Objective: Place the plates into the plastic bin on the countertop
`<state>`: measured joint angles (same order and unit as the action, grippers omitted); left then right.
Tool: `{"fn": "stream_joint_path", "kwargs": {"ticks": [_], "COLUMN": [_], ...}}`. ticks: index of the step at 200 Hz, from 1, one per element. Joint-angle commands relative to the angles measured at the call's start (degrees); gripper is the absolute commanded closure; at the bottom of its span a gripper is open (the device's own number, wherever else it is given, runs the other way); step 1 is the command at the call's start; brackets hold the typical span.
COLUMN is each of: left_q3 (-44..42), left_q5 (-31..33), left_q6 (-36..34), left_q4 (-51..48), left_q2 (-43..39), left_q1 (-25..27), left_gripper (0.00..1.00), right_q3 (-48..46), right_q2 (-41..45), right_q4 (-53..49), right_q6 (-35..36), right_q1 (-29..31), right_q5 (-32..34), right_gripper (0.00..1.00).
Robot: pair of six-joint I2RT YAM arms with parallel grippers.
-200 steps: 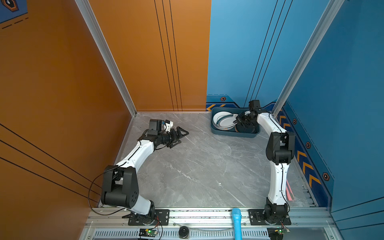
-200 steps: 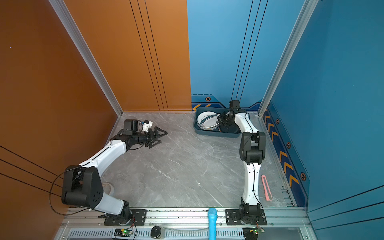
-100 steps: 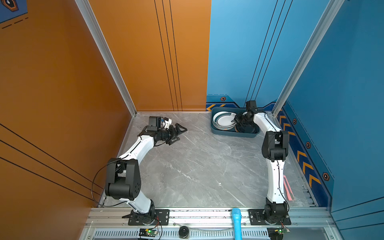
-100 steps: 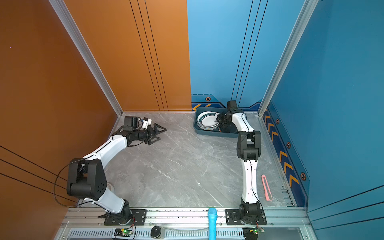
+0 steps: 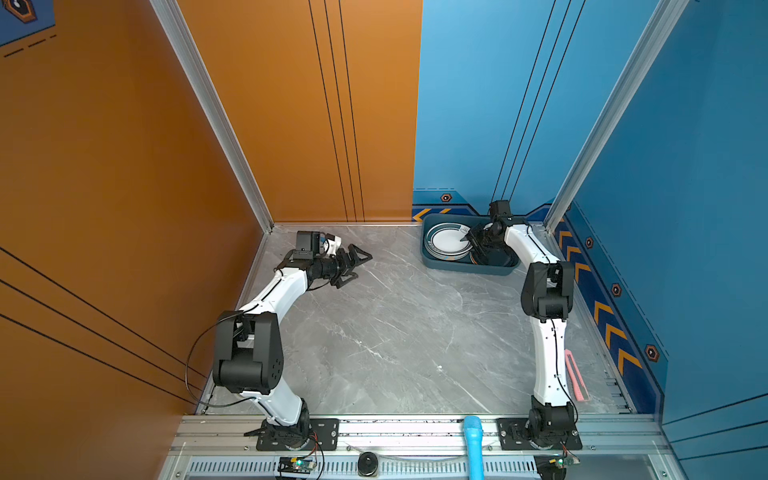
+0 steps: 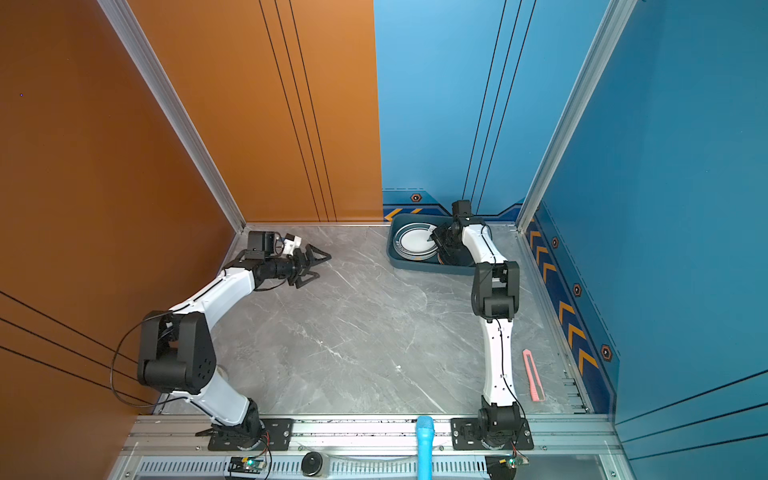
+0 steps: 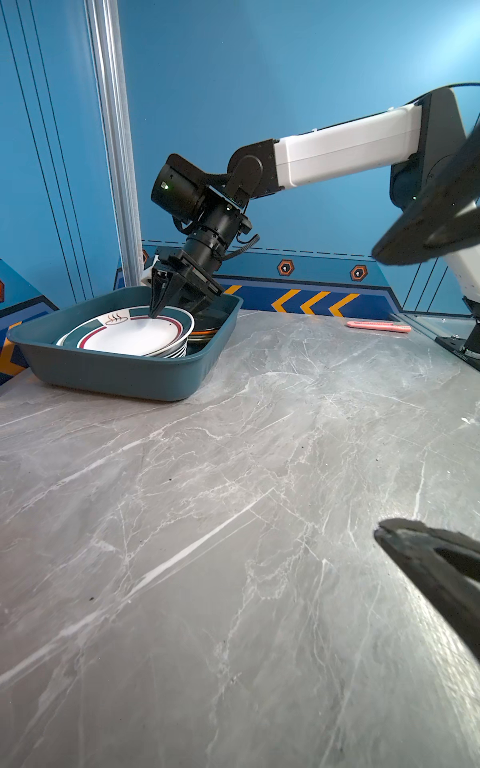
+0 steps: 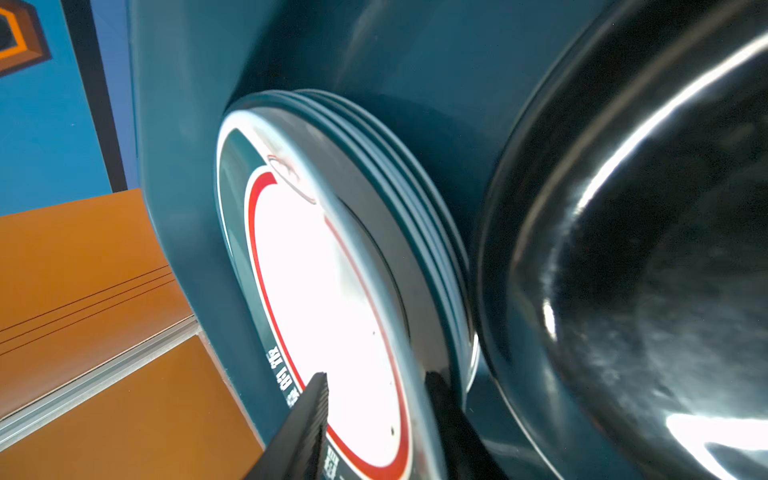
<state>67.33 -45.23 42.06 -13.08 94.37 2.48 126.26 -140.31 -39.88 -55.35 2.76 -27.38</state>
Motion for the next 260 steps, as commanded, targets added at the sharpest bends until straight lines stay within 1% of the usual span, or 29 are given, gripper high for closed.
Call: {"fn": "stream_joint_path", "kwargs": {"ticks": [1, 17, 38, 43, 69, 105, 124, 133, 135, 143, 152, 161, 171, 179, 181, 182, 183, 185, 187, 200, 207, 214, 220, 222, 234, 246, 253, 260], "left_q3": [1.49, 1.5, 1.34, 1.19, 0.21, -1.43, -2.21, -2.38, -2.42, -2.59, -2.83, -3.27, -3.69, -4.06, -4.23, -4.31, -4.4, -4.6, -4.76, -6.16, -6.99, -7.81, -7.91, -9.26, -11.44, -13.95, -16.14, -18.77], "left_q5": [-0.73, -0.63, -0.4, -0.38, -0.29, -0.29, 1.0, 2.59, 3.02, 4.78, 6.64, 8.48, 10.53, 12.5, 12.84, 12.99, 13.07, 13.55, 14.04, 18.52, 22.39, 26.74, 31.17, 32.69, 41.31, 49.01, 51.77, 53.2], "left_q6": [0.74, 0.96, 1.09, 1.22, 1.35, 1.18, -0.28, -2.0, -2.47, -4.22, -6.06, -7.37, -8.61, -9.4, -9.6, -9.7, -9.75, -10.04, -10.17, -10.68, -10.92, -12.25, -13.53, -13.92, -17.54, -20.43, -20.73, -21.07], "left_q4": [1.66, 1.72, 1.66, 3.73, 4.77, 5.6, 4.33, 2.77, 1.08, -1.35, -3.18, -4.36, -5.44, -6.09, -6.04, -5.97, -5.94, -5.91, -5.95, -6.26, -7.1, -7.98, -8.89, -9.24, -10.2, -9.02, -6.68, -3.75], "left_q2": [0.19, 0.39, 0.31, 0.29, -0.02, -1.14, -2.35, -3.05, -3.23, -3.93, -4.67, -5.62, -6.75, -7.74, -7.98, -8.11, -8.21, -8.45, -8.66, -10.4, -11.33, -12.3, -13.2, -13.52, -15.66, -18.05, -19.48, -20.8], "left_q1": [-0.63, -0.78, -0.9, -0.98, -1.18, -1.79, -2.43, -2.52, -2.56, -2.58, -2.66, -2.66, -2.7, -2.74, -2.74, -2.74, -2.79, -2.76, -2.79, -2.88, -2.84, -2.69, -2.55, -2.5, -2.0, -1.26, -1.37, -1.84], "left_gripper": [0.02, 0.02, 0.02, 0.02, 0.02, 0.02, 0.02, 0.02, 0.02, 0.02, 0.02, 0.02, 0.02, 0.02, 0.02, 0.02, 0.02, 0.02, 0.02, 0.02, 0.02, 0.02, 0.02, 0.02, 0.02, 0.02, 0.02, 0.02], "right_q3": [4.0, 6.02, 6.19, 6.19, 6.19, 6.02, 5.93, 5.89, 5.92, 5.86, 5.41, 3.93, 1.41, -0.94, -1.57, -1.86, -2.18, -2.87, -3.52, -8.71, -12.3, -16.67, -21.39, -23.47, -35.03, -44.87, -50.72, -55.2], "right_q2": [0.13, 0.21, 0.83, 0.99, 1.31, 3.03, 5.08, 6.54, 6.89, 8.59, 10.72, 13.4, 17.09, 20.05, 20.84, 20.99, 21.94, 23.09, 24.02, 29.37, 32.71, 36.12, 39.26, 40.41, 46.26, 52.5, 55.4, 57.41], "right_q4": [-5.76, -9.17, -10.81, -11.1, -12.15, -13.69, -14.39, -14.75, -14.87, -15.36, -16.02, -16.19, -16.11, -16.04, -16.05, -16.03, -16.03, -15.98, -15.94, -15.53, -14.53, -13.19, -10.62, -9.49, -1.9, 5.82, 9.41, 12.42], "right_q6": [1.6, 3.07, 4.0, 4.17, 5.31, 7.5, 9.87, 11.82, 12.24, 14.37, 16.78, 19.01, 21.18, 22.9, 23.51, 23.79, 24.06, 24.52, 24.99, 28.03, 30.04, 31.16, 31.14, 31.33, 33.9, 36.64, 36.62, 36.52], "right_q1": [-0.31, -0.39, -0.61, -0.65, -0.96, -1.6, -2.04, -2.06, -2.06, -2.06, -2.0, -1.89, -1.93, -1.97, -1.97, -1.97, -1.97, -1.97, -1.97, -1.92, -1.89, -1.53, -1.21, -1.19, -1.27, -1.01, -0.91, -0.9], "right_q5": [4.17, 6.56, 8.19, 8.37, 8.37, 8.88, 9.82, 10.83, 11.02, 12.07, 13.33, 14.59, 16.09, 17.21, 17.54, 17.71, 17.89, 18.19, 18.58, 21.43, 22.88, 26.17, 30.01, 30.74, 32.51, 35.02, 37.59, 40.07], "right_gripper": [0.58, 0.58, 0.58, 0.57, 0.57, 0.57, 0.56, 0.52, 0.51, 0.43, 0.38, 0.36, 0.31, 0.24, 0.21, 0.11, 0.05, 0.01, 0.0, 0.0, 0.0, 0.0, 0.0, 0.0, 0.0, 0.0, 0.0, 0.0]}}
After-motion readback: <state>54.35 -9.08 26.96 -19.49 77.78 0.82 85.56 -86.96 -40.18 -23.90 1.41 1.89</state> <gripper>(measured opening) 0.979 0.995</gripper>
